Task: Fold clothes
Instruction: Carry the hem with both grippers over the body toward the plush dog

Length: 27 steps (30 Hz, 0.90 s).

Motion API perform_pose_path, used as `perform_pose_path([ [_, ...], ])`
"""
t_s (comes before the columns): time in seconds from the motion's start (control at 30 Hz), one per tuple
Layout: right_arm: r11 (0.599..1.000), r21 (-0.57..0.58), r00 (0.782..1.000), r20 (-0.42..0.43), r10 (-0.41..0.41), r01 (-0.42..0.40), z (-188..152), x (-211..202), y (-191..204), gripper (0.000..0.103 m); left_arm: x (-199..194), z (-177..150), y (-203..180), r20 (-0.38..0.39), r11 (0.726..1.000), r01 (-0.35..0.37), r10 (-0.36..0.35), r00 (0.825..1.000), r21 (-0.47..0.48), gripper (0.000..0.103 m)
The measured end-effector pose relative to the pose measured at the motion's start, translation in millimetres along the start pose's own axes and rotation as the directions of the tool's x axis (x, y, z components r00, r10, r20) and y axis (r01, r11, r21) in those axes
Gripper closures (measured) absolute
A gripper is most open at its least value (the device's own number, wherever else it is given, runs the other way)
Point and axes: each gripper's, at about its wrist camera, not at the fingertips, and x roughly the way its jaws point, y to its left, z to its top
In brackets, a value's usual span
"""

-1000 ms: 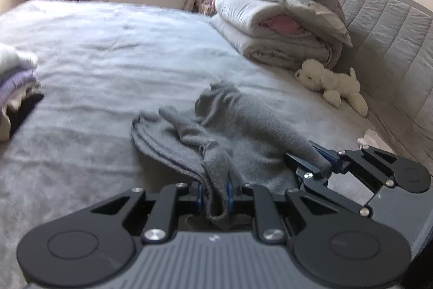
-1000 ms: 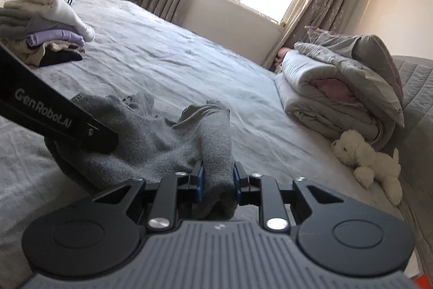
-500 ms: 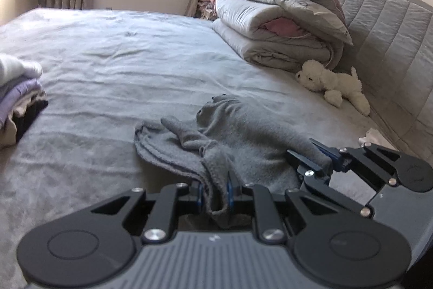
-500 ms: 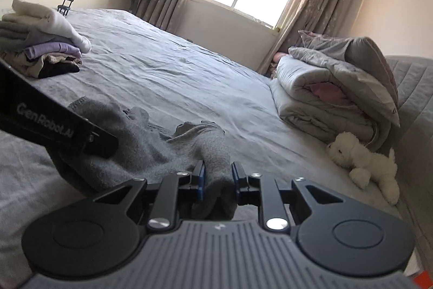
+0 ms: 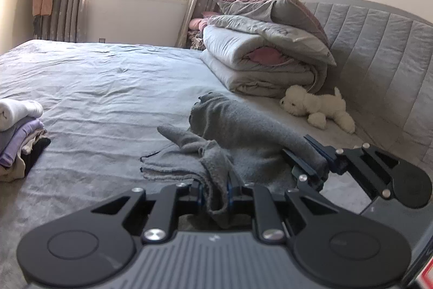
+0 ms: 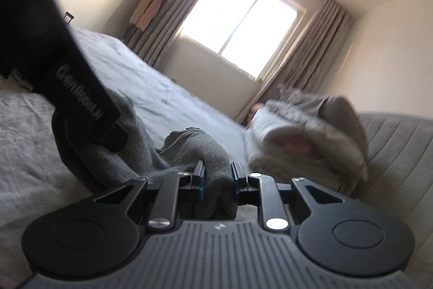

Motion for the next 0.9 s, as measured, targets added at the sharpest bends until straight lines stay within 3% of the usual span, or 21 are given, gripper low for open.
perform_pose_path([
  [0.63,0.991,-0.078,0.993,0.049,-0.106,0.110,-20,-15,-32,0.082,7,1,-47,0.016,0.997,0.043,-0.044,0.999,0.056,0.087],
  [0.9,0.987,-0.077,0.989,0.043,-0.139,0.142,-33,-6,-69,0.082,30,16,-82,0.028,0.996,0.078,-0.079,0.996,0.040,0.087],
])
